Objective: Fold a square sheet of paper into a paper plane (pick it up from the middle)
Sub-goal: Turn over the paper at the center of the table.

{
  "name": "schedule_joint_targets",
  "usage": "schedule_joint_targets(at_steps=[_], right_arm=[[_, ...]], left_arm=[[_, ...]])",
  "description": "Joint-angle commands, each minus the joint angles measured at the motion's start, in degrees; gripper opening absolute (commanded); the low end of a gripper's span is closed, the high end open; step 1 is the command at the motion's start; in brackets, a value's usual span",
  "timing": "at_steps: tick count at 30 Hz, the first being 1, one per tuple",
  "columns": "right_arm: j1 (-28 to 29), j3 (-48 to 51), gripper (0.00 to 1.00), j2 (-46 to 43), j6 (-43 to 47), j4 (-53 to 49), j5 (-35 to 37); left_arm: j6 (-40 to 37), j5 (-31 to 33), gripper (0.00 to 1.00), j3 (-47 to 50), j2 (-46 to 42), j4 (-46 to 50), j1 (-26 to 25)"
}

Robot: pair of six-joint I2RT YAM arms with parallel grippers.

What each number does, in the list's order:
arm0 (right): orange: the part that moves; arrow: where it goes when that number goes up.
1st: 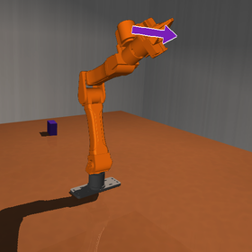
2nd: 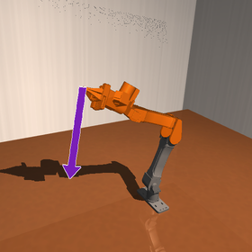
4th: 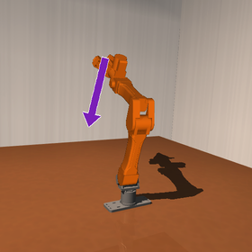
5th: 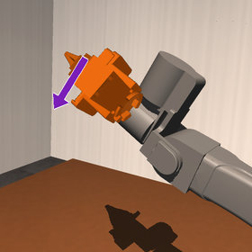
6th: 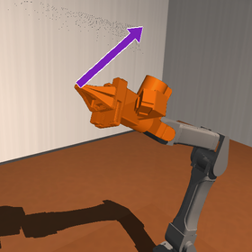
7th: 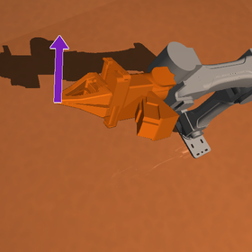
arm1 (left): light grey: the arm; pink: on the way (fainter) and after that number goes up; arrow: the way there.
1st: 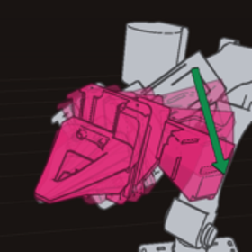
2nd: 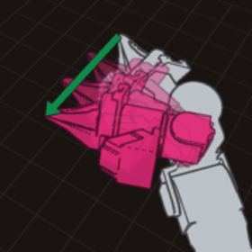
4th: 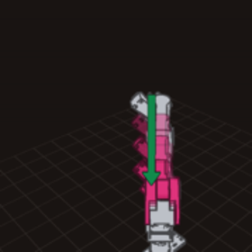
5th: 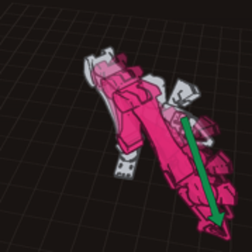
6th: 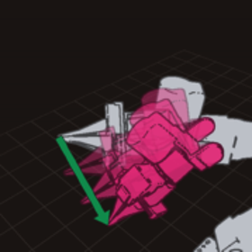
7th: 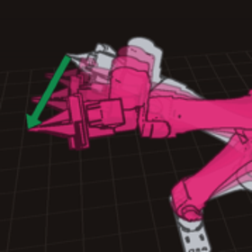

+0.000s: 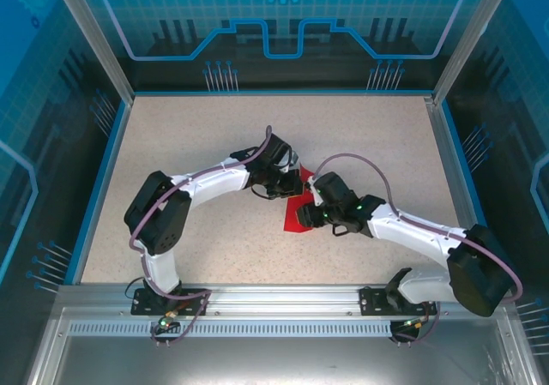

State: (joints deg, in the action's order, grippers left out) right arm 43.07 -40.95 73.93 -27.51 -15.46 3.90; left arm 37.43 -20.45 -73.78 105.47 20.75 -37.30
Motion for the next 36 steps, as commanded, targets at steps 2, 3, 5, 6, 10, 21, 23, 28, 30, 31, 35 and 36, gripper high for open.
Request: schedule_joint_targets(at_steps=[2, 3, 5, 6, 10, 21, 23, 28, 30, 31, 35, 36], right_arm=[[3.6, -2.5, 0.47, 1.1, 0.2, -3.5, 11.0], [3.6, -2.2, 0.49, 0.7, -0.2, -3.4, 11.2], [2.6, -0.9, 0.52, -1.2, -1.7, -2.3, 9.4], [1.7, -0.1, 0.54, -2.3, -2.6, -1.4, 7.3], [-7.1, 5.1, 0.58, -7.1, -8.4, 4.3, -7.9], [-18.6, 15.8, 0.76, -12.0, -30.6, 24.5, -29.1], [-18.9, 17.3, 0.79, -11.9, -34.9, 28.5, -29.2], [-18.9, 19.4, 0.80, -10.4, -42.4, 37.2, -29.2], [-19.0, 20.1, 0.81, -10.1, -44.7, 40.1, -29.1], [-19.1, 20.2, 0.81, -10.1, -45.5, 40.9, -29.1], [-19.8, 20.4, 0.81, -9.8, -49.1, 45.5, -29.0], [-20.0, 20.1, 0.80, -9.5, -50.0, 46.7, -29.4]], left_arm=[[0.4, -1.9, 0.06, -1.8, -2.5, 2.7, -0.2], [0.4, -1.9, 0.07, -1.8, -2.8, 2.7, -0.1], [0.4, -2.2, 0.06, -1.7, -3.3, 2.7, 0.0], [0.3, -2.2, 0.06, -1.7, -3.6, 2.7, 0.0], [0.2, -2.6, 0.06, -2.2, -5.0, 3.1, 0.2], [1.5, -4.9, 0.07, -4.7, -7.9, 3.2, 1.2], [1.8, -4.7, 0.06, -5.3, -8.6, 3.3, 1.4], [3.2, -4.9, 0.07, -5.8, -10.4, 2.5, 2.1], [3.8, -5.2, 0.06, -5.7, -11.1, 2.0, 2.5], [4.3, -5.6, 0.06, -5.5, -11.4, 1.4, 2.6], [5.4, -6.8, 0.06, -5.0, -12.3, -0.1, 3.0], [5.7, -7.1, 0.06, -4.8, -12.5, -0.5, 3.0]])
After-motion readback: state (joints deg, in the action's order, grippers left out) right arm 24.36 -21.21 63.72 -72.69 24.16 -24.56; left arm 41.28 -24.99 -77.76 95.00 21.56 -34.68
